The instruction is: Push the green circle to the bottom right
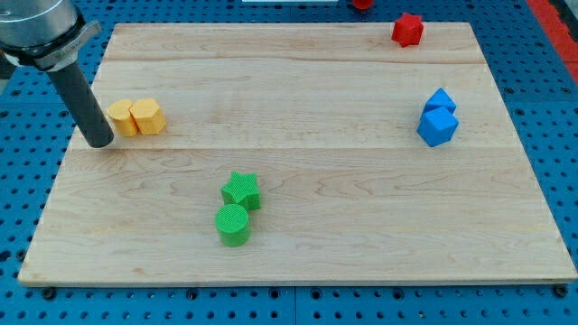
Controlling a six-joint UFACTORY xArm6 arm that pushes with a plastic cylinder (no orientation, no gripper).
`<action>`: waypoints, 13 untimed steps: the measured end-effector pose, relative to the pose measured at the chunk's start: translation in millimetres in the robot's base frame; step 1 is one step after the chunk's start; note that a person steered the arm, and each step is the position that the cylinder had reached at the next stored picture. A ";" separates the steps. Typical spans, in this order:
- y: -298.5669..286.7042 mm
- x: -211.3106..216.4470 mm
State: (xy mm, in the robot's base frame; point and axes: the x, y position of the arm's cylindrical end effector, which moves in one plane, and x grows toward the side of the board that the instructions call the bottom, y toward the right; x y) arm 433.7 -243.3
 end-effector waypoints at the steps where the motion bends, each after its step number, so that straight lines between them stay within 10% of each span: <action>1: 0.0 0.0; 13: 42.0 31.6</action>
State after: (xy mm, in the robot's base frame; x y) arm 465.3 -201.3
